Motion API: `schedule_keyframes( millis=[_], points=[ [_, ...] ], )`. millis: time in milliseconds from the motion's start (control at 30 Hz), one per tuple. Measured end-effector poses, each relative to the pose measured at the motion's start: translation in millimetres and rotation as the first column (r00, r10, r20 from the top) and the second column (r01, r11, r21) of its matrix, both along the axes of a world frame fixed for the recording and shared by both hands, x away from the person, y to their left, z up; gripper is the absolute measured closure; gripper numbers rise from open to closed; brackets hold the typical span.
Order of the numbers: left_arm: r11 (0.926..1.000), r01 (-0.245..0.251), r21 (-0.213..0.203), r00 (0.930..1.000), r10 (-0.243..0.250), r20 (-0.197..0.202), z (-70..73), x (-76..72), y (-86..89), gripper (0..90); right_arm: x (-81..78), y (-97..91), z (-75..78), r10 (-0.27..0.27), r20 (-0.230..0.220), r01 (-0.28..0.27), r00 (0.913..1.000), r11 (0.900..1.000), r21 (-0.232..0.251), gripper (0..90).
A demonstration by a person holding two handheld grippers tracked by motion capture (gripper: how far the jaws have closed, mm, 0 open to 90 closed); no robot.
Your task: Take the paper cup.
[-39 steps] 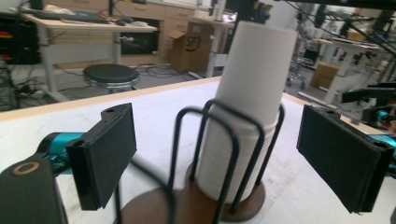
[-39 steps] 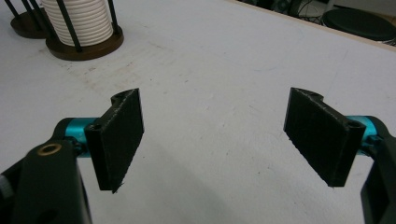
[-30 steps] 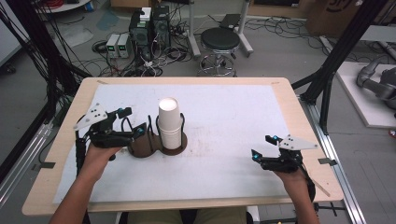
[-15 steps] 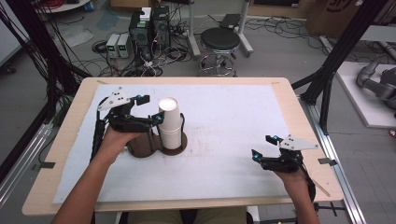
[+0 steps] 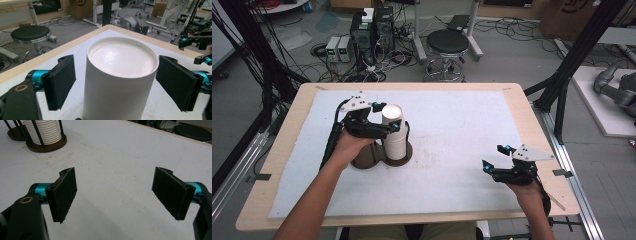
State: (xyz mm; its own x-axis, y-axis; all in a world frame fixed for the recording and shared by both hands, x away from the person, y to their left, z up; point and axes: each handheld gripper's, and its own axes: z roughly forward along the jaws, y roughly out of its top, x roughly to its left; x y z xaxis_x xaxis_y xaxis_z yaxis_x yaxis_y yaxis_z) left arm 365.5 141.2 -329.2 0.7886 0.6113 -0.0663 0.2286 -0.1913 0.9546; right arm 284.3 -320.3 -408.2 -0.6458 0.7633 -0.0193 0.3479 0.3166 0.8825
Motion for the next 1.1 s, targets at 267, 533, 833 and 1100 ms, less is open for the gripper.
schedule_keyframes(
  millis=[267, 533, 833, 1100],
  points=[
    [0.999, 0.015, 0.041, 0.9998, -0.015, 0.01, -1.8, 2.1, -5.9, 31.3, -0.3, -0.1, 0.4, 0.001, 0.005, -0.001, 1.0, 1.0, 0.0, 20.4],
    [0.9999, 0.011, -0.01, 0.9989, -0.01, 0.046, 12.3, -0.3, -1.3, 32.4, -0.2, 0.1, 0.5, 0.001, 0.006, -0.001, 1.0, 1.0, 0.0, 20.4],
    [0.9964, 0.016, -0.083, 0.9964, -0.009, 0.084, 40.6, -4.3, 1.7, 33.0, -1.6, 0.1, 1.7, 0.0, 0.006, 0.0, 1.0, 1.0, 0.004, 20.4],
    [0.9933, 0.011, -0.115, 0.9927, 0.003, 0.121, 59.3, -12.7, 9.6, 33.1, -2.5, -0.6, 2.0, -0.002, 0.006, 0.002, 1.0, 1.0, 0.007, 20.5]
  ],
)
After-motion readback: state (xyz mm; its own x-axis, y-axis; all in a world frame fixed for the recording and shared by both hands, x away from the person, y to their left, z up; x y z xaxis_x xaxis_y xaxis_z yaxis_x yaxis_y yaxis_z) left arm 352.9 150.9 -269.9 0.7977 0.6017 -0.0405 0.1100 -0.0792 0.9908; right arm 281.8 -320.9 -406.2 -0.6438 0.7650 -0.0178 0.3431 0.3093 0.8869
